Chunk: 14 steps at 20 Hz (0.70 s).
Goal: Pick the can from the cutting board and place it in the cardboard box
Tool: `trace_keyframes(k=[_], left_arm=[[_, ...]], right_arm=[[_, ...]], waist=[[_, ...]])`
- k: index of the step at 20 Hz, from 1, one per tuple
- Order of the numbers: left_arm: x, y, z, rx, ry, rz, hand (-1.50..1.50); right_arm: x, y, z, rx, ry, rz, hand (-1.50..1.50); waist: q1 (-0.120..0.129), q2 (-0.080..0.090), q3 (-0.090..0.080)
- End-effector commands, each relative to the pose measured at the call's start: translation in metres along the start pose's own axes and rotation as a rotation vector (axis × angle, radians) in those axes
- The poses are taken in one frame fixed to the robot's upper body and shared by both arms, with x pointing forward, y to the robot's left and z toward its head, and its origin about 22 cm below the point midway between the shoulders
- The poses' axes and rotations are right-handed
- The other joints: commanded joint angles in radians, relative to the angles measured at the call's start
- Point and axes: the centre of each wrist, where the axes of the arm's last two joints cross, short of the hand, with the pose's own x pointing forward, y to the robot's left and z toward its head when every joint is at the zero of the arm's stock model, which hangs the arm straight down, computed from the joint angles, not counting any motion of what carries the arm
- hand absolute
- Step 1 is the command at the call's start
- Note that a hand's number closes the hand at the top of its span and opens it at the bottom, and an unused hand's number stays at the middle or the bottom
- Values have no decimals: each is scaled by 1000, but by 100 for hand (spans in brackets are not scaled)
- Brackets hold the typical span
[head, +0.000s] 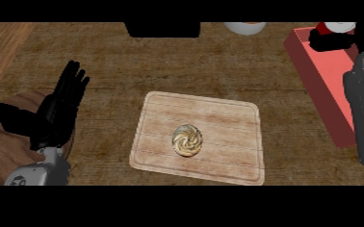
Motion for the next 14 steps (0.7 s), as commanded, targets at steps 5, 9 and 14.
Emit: trace_keyframes(k=[5,9,14], left_arm=[[4,-10,-8,-11,3,-2,0],[2,-1,1,-26,-5,-5,0],[-13,5,-4,-22,3,7,0]], right_arm=[[-54,30,-32,96,14,173,150],[-77,61,-23,377,117,391,150],[-113,75,-31,419,149,227,-150]], waist=[[5,2,0],[28,6,0],[18,8,1]])
